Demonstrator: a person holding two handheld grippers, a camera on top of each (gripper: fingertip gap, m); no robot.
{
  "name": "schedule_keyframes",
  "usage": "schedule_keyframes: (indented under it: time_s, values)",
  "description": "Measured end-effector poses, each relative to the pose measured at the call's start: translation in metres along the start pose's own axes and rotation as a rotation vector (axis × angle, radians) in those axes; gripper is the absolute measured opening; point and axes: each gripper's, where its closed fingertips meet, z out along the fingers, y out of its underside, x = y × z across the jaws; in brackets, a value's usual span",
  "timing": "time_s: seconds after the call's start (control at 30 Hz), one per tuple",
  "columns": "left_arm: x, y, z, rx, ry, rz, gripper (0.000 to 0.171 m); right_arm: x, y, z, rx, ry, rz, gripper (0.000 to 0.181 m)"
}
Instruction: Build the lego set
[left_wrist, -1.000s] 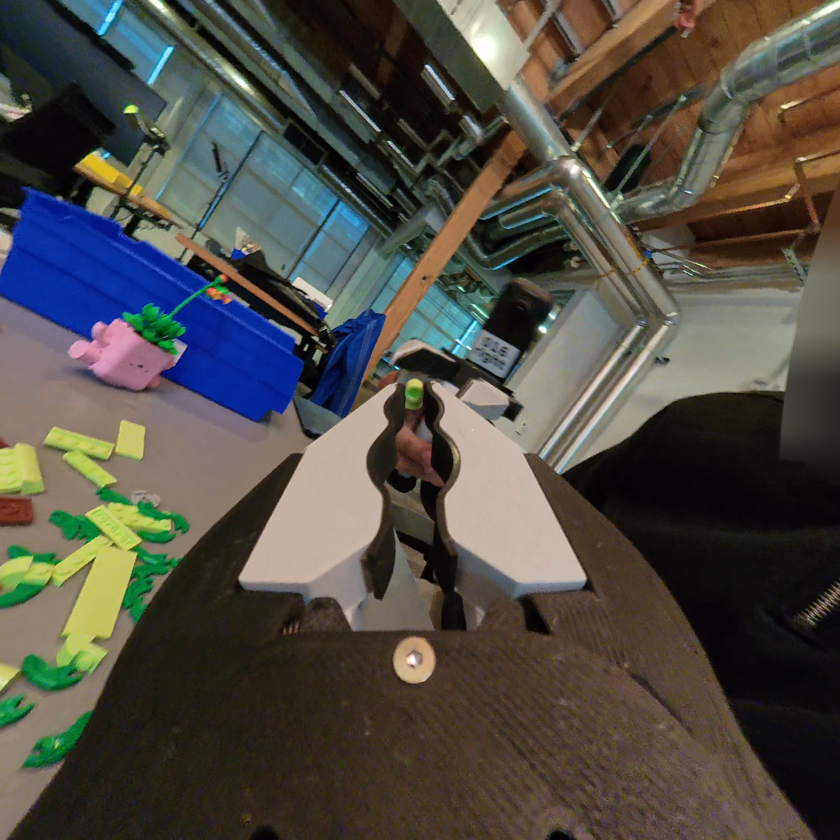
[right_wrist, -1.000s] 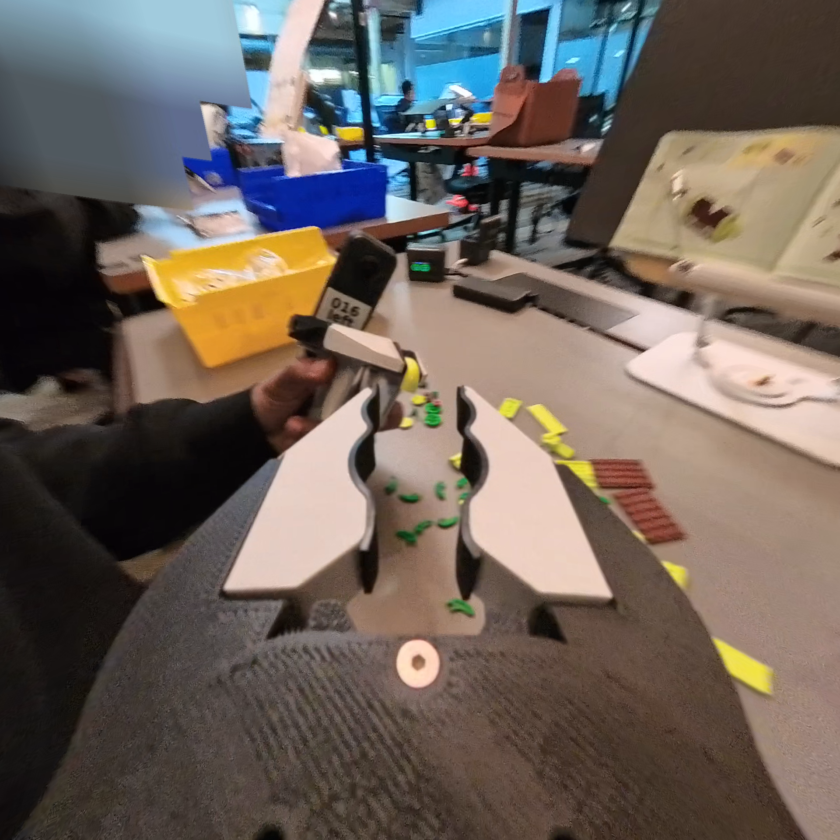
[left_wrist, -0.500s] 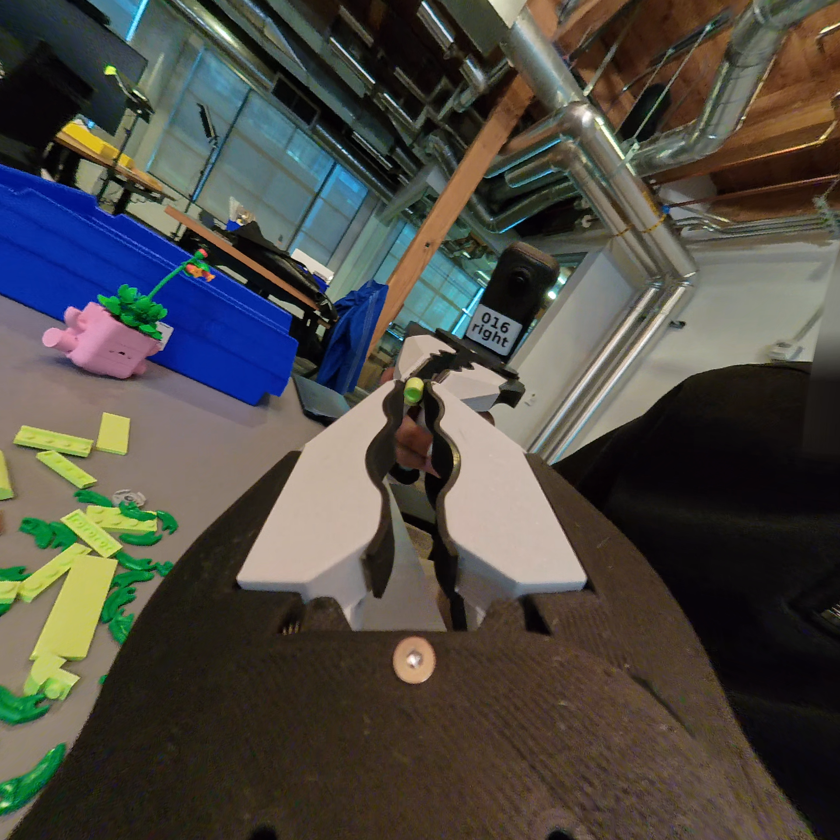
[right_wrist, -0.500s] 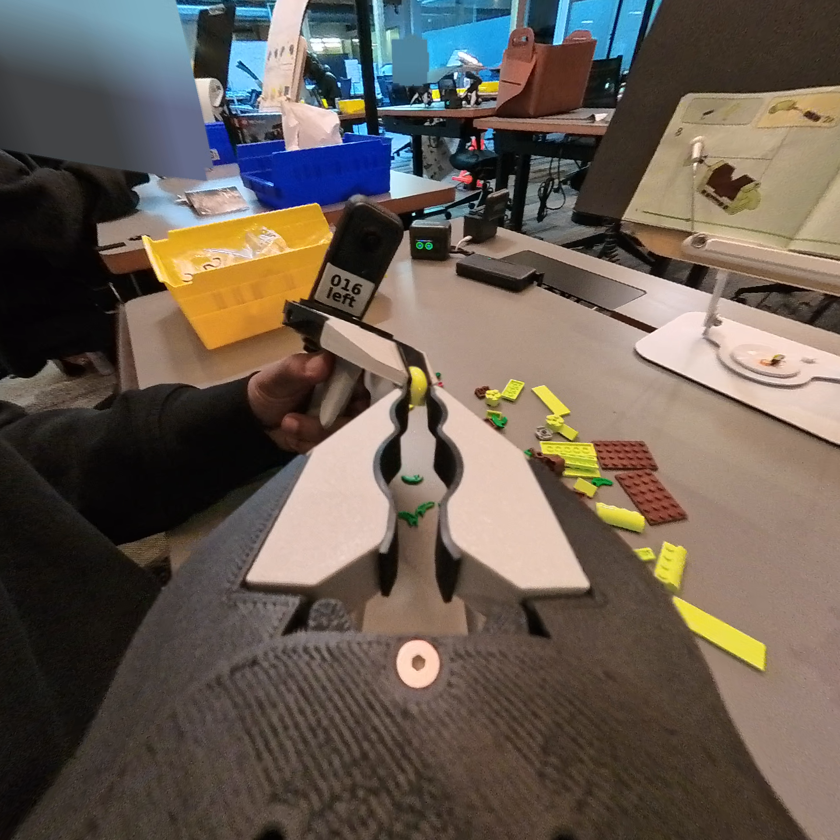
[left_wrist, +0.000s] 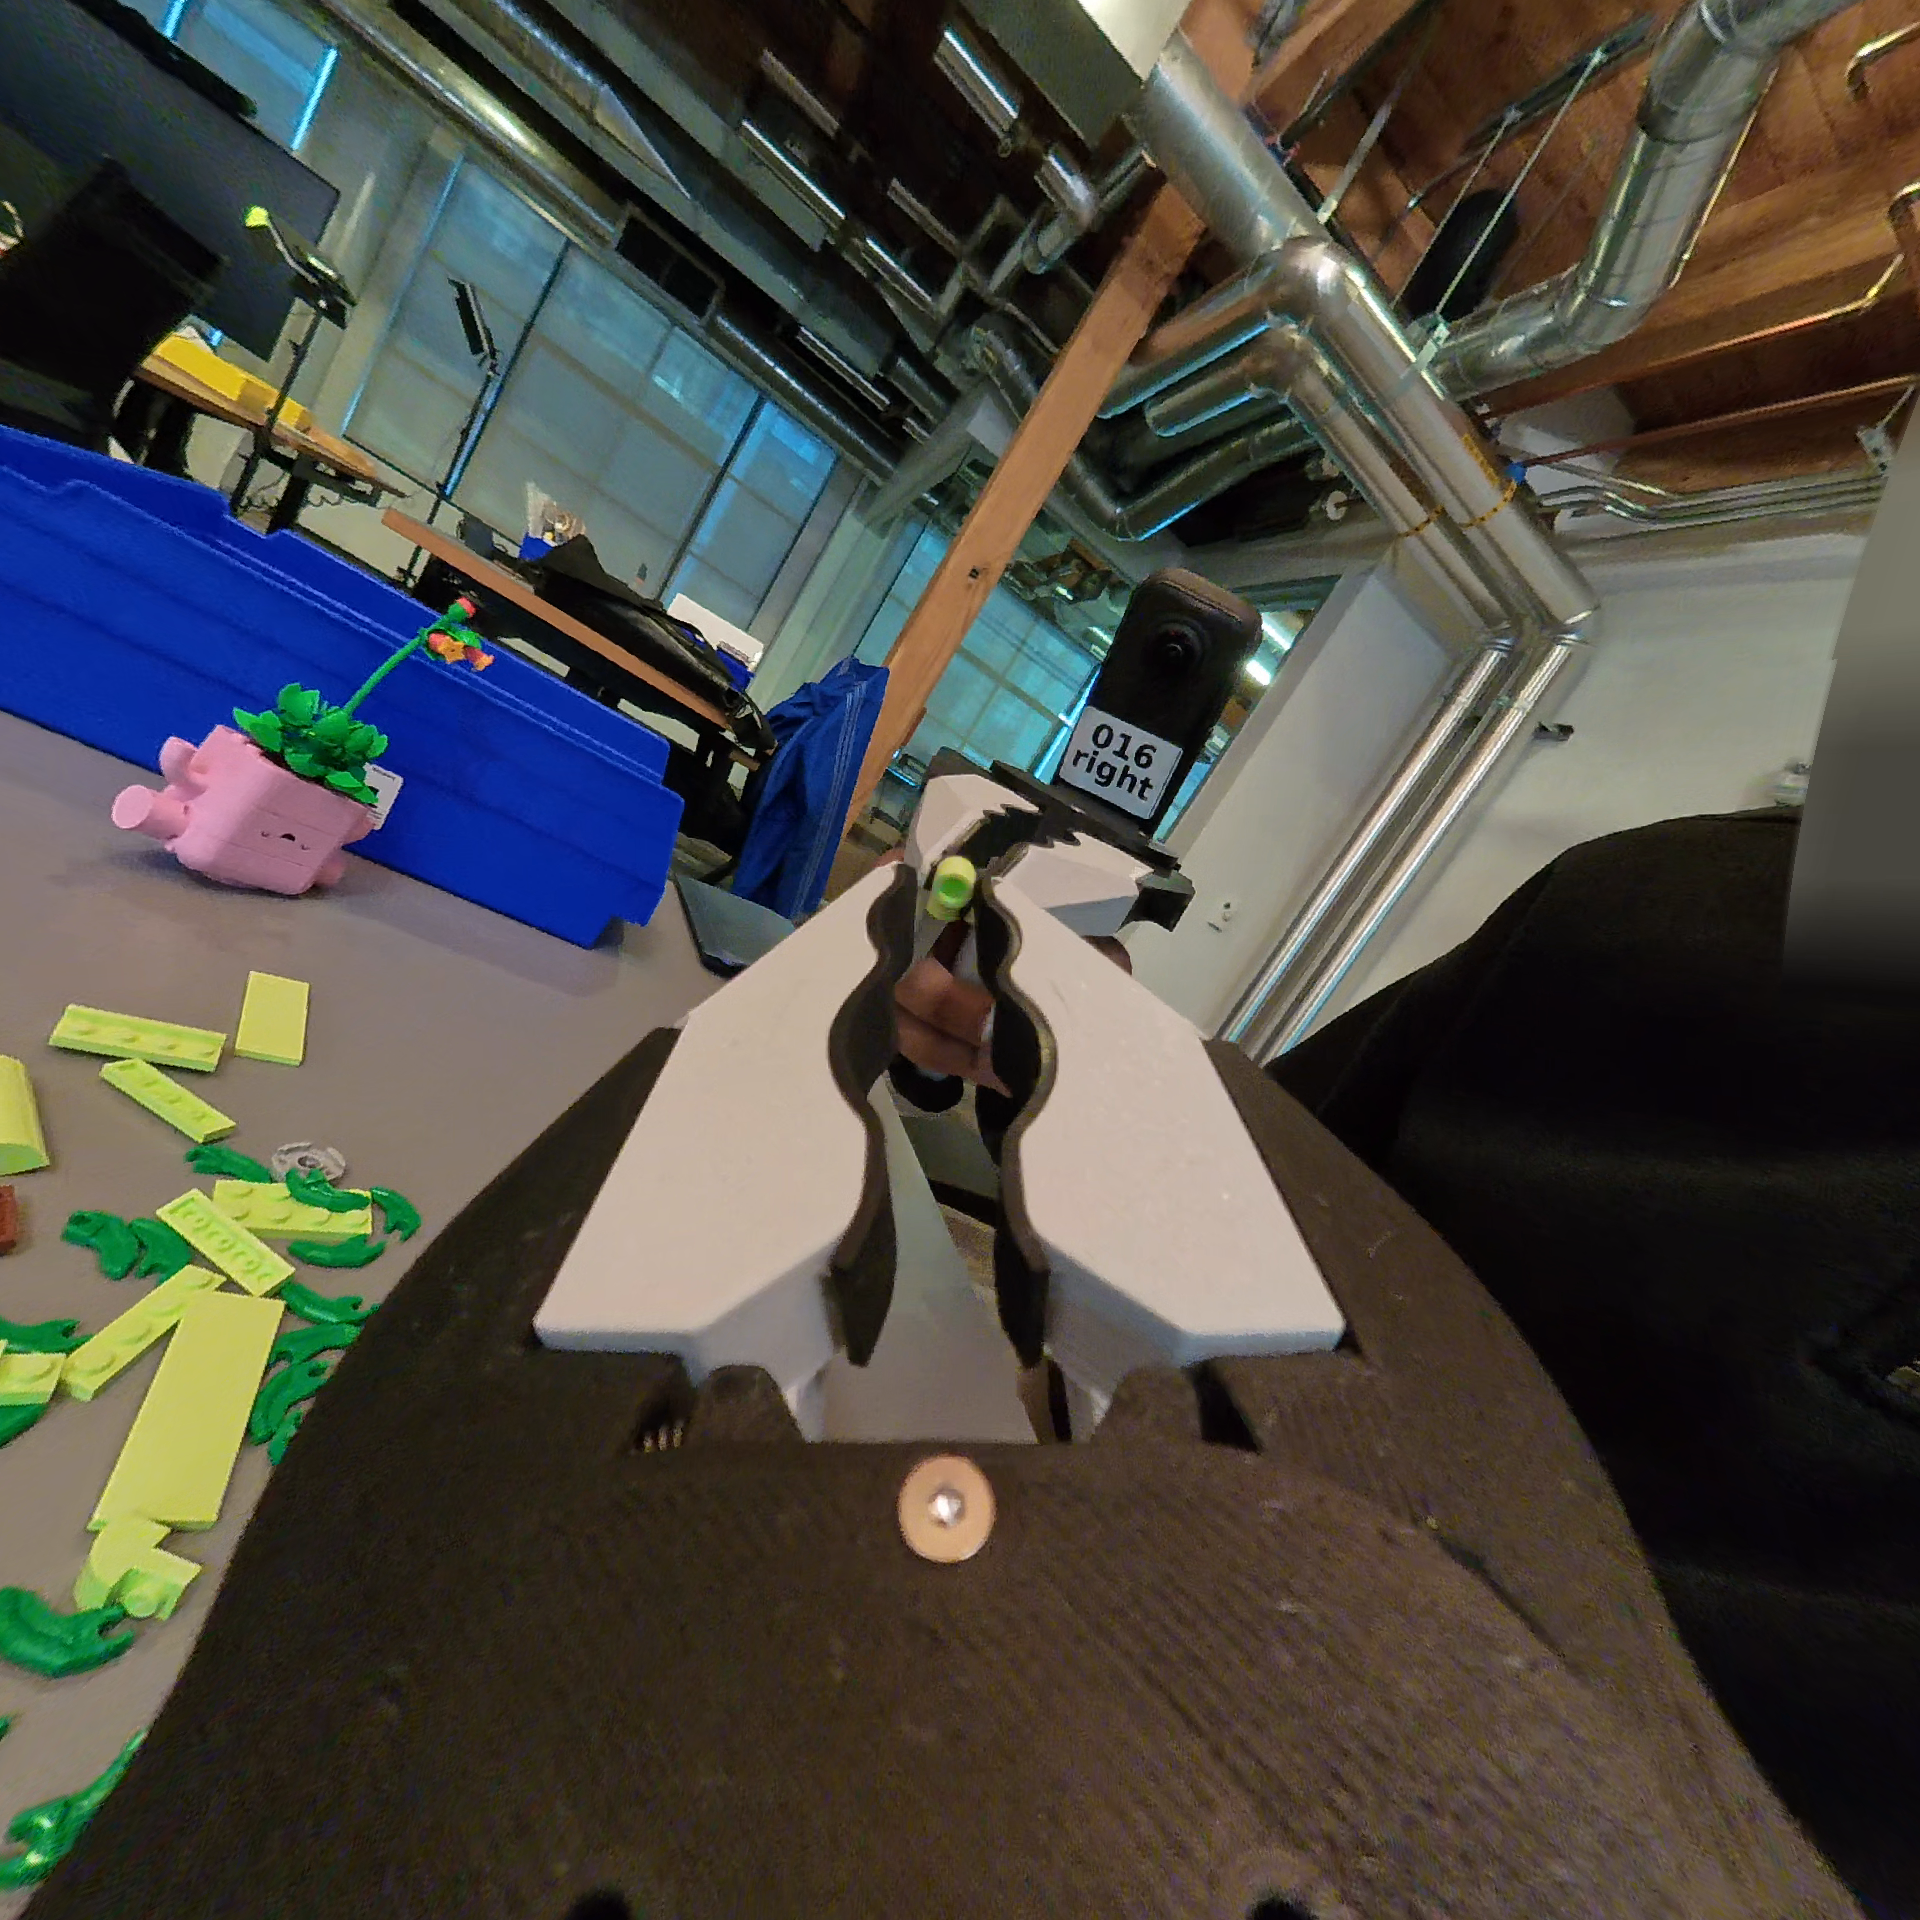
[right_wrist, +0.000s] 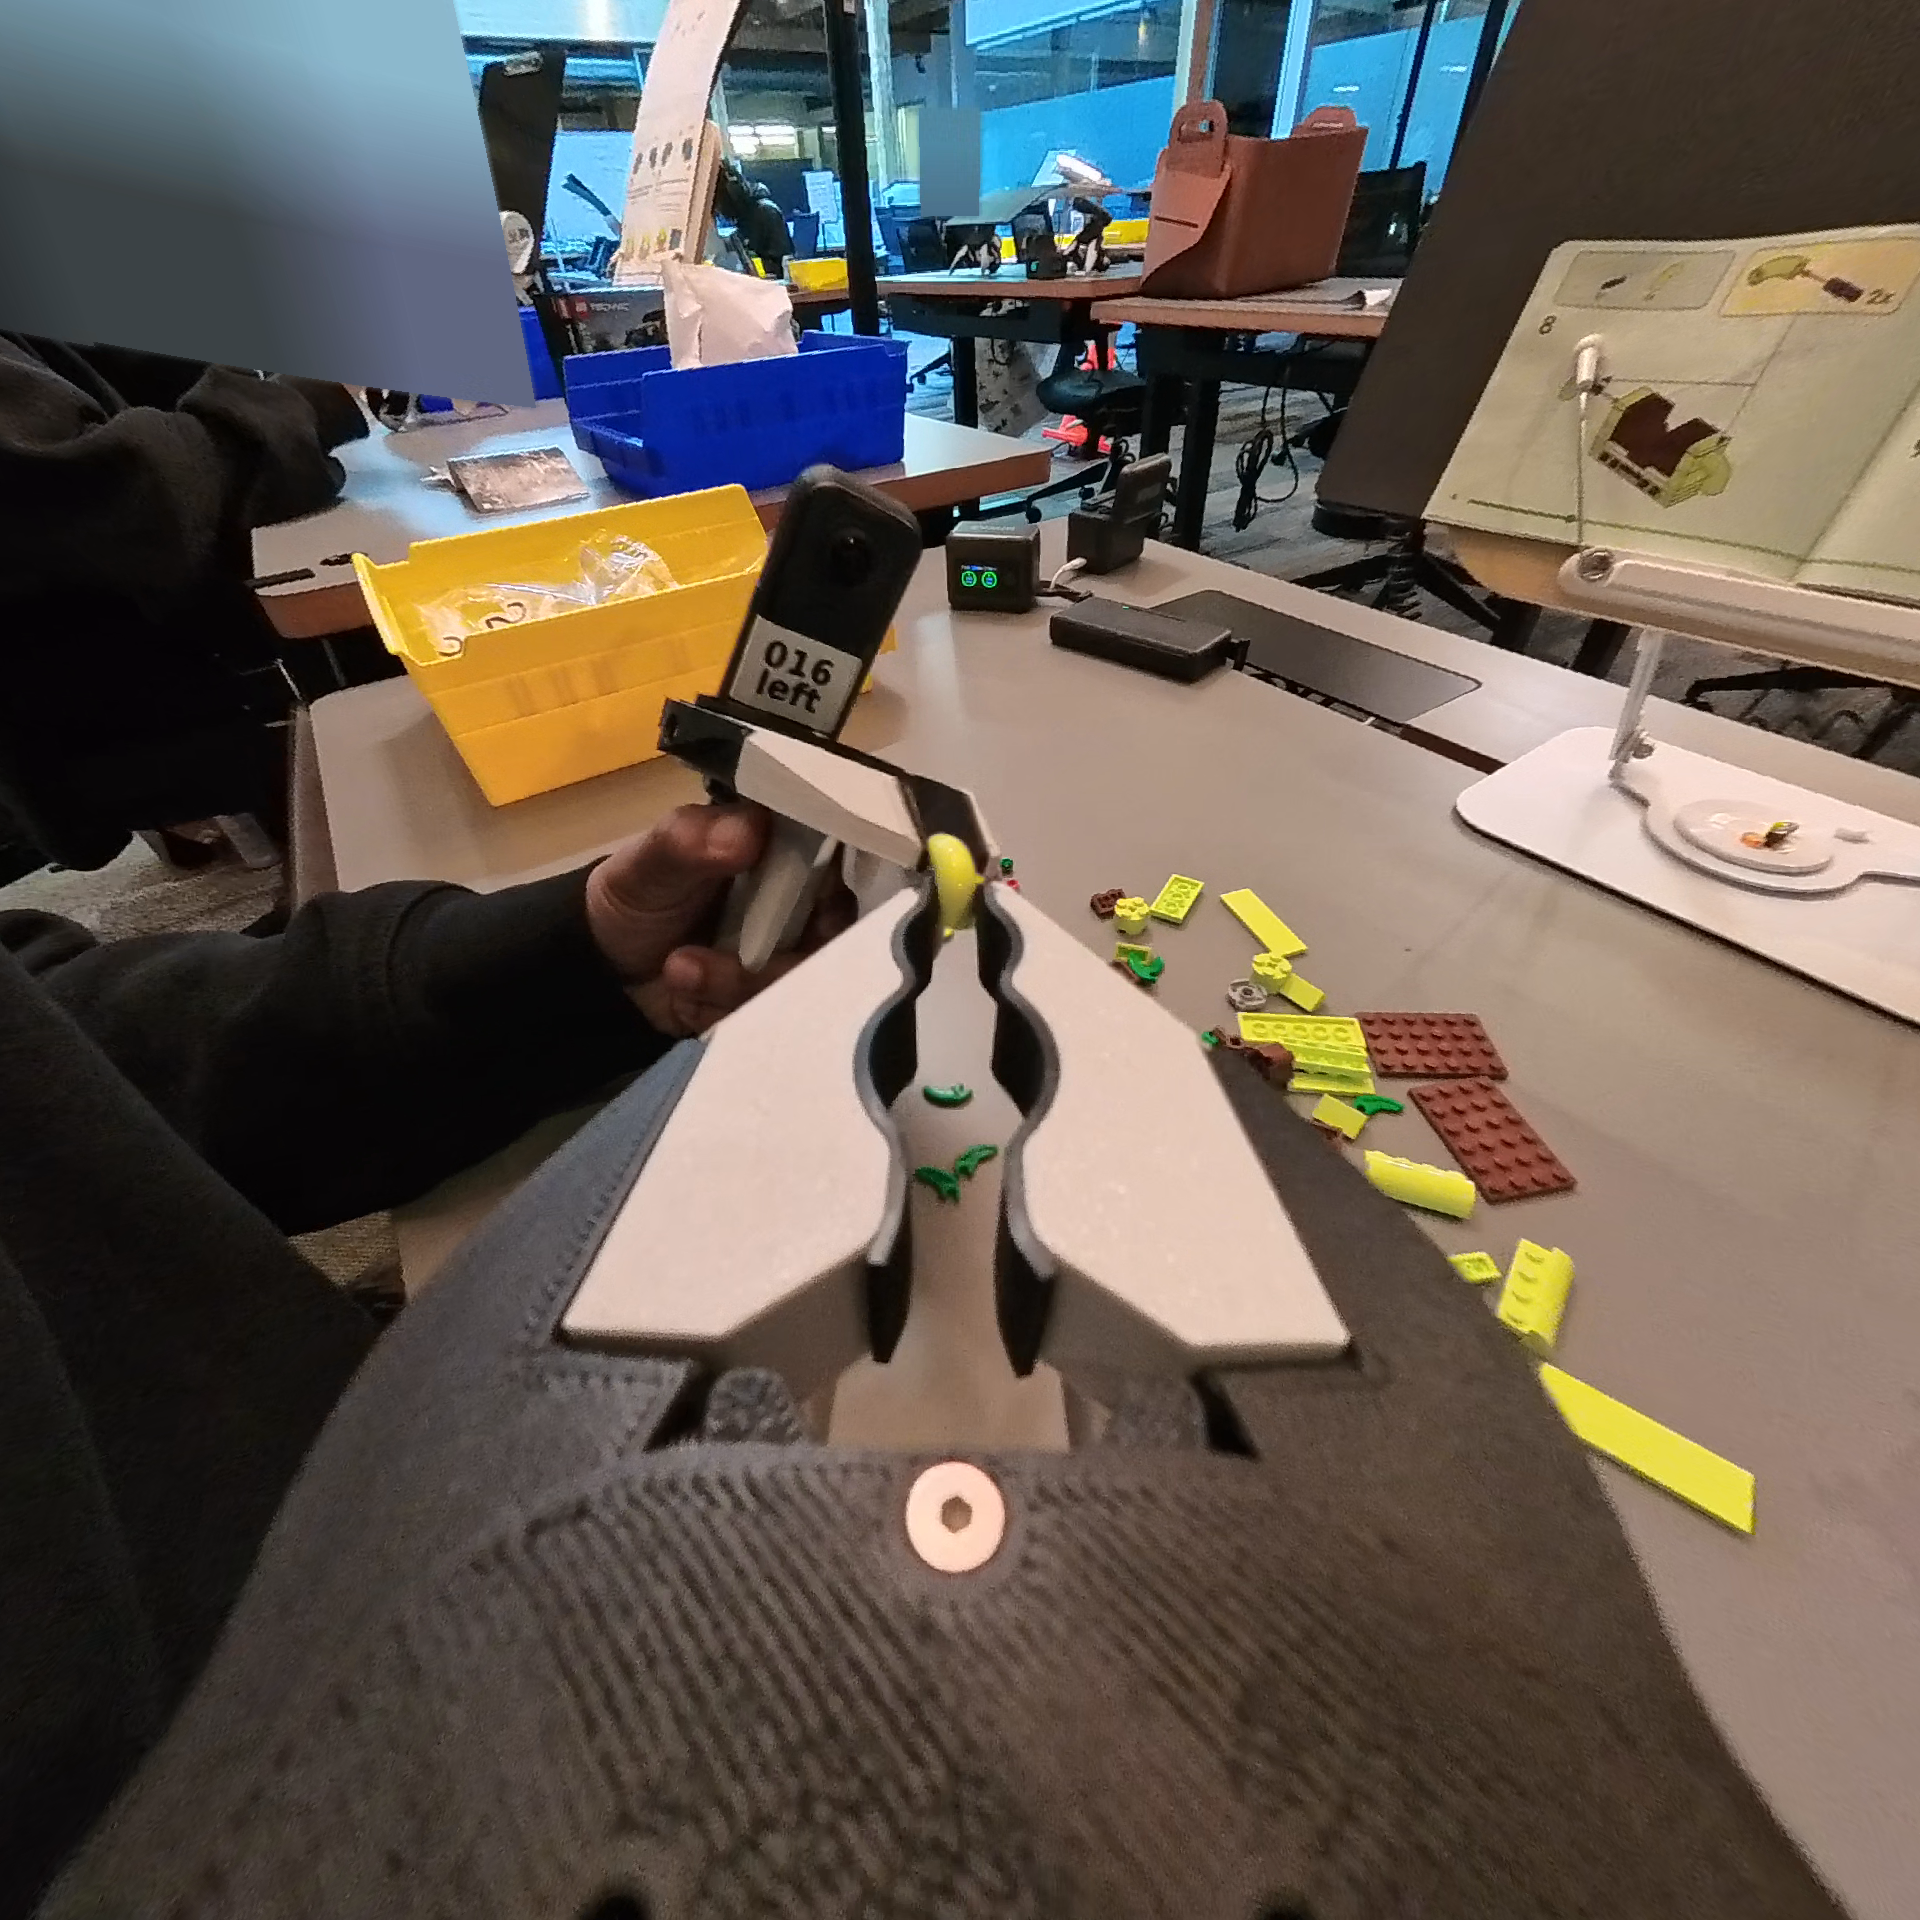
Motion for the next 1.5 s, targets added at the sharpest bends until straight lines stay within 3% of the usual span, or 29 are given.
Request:
schedule_keyframes:
  time_s: [0.3,0.47,0.63,0.83,1.0,1.1,1.2,1.3,1.37,1.43,1.5]
  values:
    - [0.006,0.002,0.003,-0.018,0.033,0.010,0.004,-0.007,-0.003,-0.004,0.044,-0.103,0.117,0.012]
    - [0.012,0.006,0.005,-0.042,0.079,-0.007,0.004,-0.010,-0.003,-0.006,0.066,-0.173,0.207,0.005]
    - [0.011,0.008,0.008,-0.045,0.058,0.022,0.005,-0.008,-0.002,-0.009,0.056,-0.166,0.179,0.005]
    - [-0.012,-0.013,-0.014,0.044,-0.143,0.138,0.026,0.029,-0.005,-0.021,0.022,-0.037,0.062,0.005]
    - [-0.055,-0.057,-0.090,0.182,-0.575,0.244,0.021,0.076,0.011,-0.031,-0.038,0.035,-0.051,0.005]
    - [-0.070,-0.067,-0.141,0.169,-0.842,0.302,0.007,0.093,0.030,-0.034,-0.024,0.017,-0.041,0.005]
    - [-0.070,-0.073,-0.170,0.147,-0.982,0.333,0.004,0.090,0.037,-0.044,0.089,-0.056,-0.040,0.005]
    - [-0.068,-0.072,-0.181,0.125,-1.045,0.362,0.003,0.080,0.026,-0.066,0.300,-0.117,-0.014,0.005]
    - [-0.066,-0.069,-0.178,0.121,-1.032,0.367,0.003,0.077,0.016,-0.077,0.348,-0.138,-0.011,0.004]
    - [-0.063,-0.064,-0.162,0.109,-0.964,0.365,0.003,0.080,0.021,-0.076,0.327,-0.136,-0.014,0.005]
    - [-0.057,-0.052,-0.129,0.078,-0.809,0.322,0.004,0.077,0.023,-0.073,0.340,-0.176,0.030,0.005]
